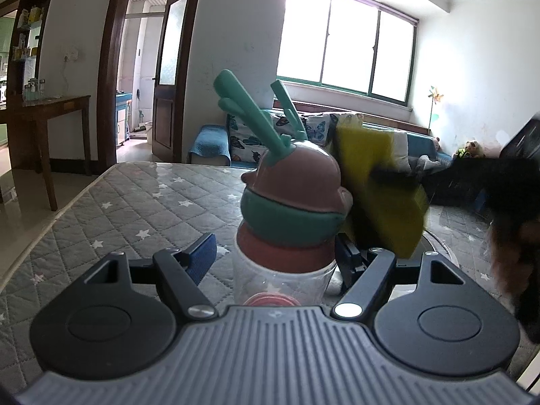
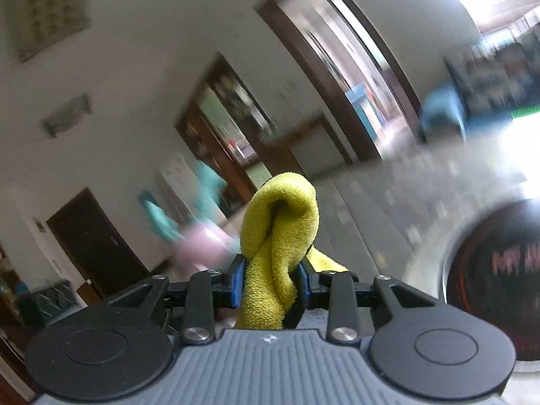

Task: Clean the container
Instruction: 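Roll the right tool and rub the cloth along the bottle's side, then wipe the bottle's lower body with the cloth in the right tool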

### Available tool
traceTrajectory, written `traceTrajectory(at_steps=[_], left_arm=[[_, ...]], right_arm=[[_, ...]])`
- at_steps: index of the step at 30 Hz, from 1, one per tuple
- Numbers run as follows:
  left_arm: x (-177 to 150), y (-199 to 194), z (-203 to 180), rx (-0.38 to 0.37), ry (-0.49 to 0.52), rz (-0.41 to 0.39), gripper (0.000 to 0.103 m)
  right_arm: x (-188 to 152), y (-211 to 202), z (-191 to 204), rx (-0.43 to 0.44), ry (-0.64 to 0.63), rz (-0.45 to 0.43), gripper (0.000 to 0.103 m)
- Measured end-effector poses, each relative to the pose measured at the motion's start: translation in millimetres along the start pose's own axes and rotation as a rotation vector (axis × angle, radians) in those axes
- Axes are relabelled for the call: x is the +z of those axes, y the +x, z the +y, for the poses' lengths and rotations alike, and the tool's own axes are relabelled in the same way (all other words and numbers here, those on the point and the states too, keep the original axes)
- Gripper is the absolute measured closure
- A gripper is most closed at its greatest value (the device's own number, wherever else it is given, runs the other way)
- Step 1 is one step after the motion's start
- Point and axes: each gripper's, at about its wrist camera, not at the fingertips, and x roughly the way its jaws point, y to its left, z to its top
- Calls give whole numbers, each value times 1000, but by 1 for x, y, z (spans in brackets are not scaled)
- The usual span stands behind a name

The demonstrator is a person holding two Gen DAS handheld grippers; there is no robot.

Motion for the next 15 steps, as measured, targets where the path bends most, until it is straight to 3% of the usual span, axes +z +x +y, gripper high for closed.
traceTrajectory(at_steps=[6,9,15], left_arm=[[-7,-6,5,10,-15,3,28],[-10,-12,8,16,-25,-1,28],[-15,-24,17,34,-33,-5,28]], right_arm=[[22,-13,71,70,-232,-144,72],[21,0,91,67,-309,-131,72],[1,18,99,36,-324,-47,72]])
